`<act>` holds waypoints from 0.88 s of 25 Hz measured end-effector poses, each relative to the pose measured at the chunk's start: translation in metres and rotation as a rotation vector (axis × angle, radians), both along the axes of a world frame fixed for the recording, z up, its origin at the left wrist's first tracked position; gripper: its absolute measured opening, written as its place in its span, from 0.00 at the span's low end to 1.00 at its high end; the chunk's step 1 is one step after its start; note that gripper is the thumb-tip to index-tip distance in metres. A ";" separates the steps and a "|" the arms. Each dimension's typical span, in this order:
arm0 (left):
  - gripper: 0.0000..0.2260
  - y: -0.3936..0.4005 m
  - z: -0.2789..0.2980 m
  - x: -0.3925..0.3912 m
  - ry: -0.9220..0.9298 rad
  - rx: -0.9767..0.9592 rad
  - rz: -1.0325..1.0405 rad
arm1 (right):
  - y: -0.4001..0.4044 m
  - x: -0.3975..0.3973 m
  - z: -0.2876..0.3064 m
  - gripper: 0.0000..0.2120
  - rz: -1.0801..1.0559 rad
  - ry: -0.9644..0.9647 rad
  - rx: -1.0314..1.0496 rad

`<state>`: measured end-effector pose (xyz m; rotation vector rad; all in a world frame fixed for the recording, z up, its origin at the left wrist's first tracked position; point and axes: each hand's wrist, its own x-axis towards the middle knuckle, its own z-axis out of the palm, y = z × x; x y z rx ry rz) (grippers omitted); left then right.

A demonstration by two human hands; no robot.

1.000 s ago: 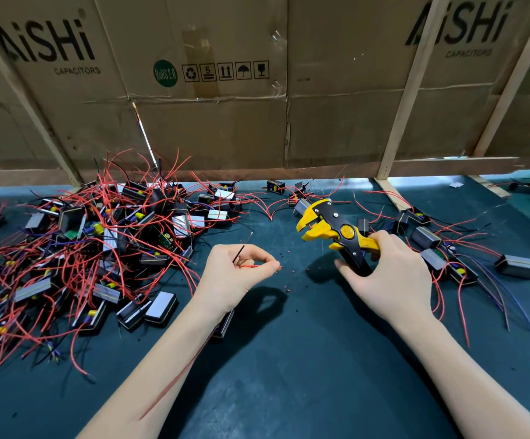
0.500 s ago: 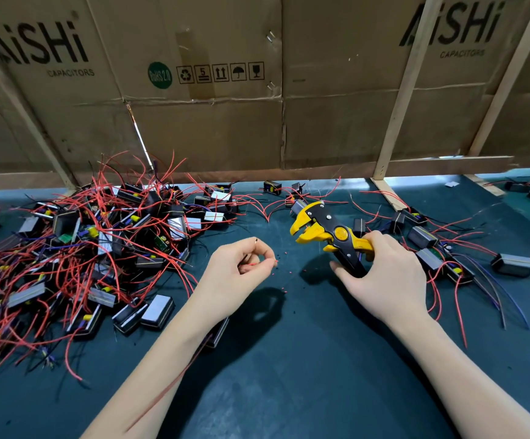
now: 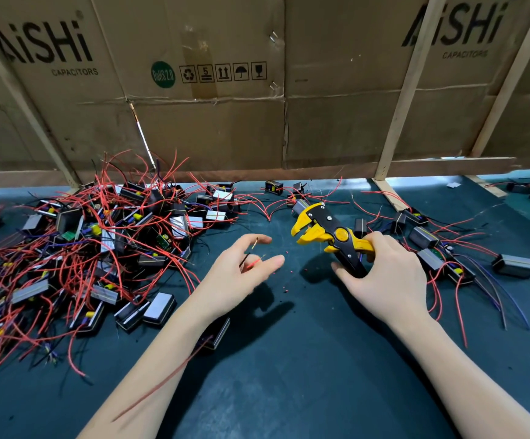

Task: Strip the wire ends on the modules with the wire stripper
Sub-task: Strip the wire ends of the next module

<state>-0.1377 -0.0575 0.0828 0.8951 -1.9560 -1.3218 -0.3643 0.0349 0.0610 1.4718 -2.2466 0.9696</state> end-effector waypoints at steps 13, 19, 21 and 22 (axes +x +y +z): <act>0.08 -0.013 0.019 0.026 0.269 0.136 0.256 | -0.001 -0.001 0.000 0.23 0.005 0.006 0.014; 0.08 -0.013 0.029 0.037 0.174 0.042 0.196 | -0.001 -0.002 -0.001 0.22 0.005 -0.007 0.012; 0.09 -0.013 0.030 0.039 0.249 0.032 0.211 | -0.001 -0.002 -0.001 0.23 0.007 -0.005 0.014; 0.10 -0.013 0.031 0.040 0.285 0.057 0.200 | -0.001 -0.001 -0.001 0.23 0.008 -0.002 0.016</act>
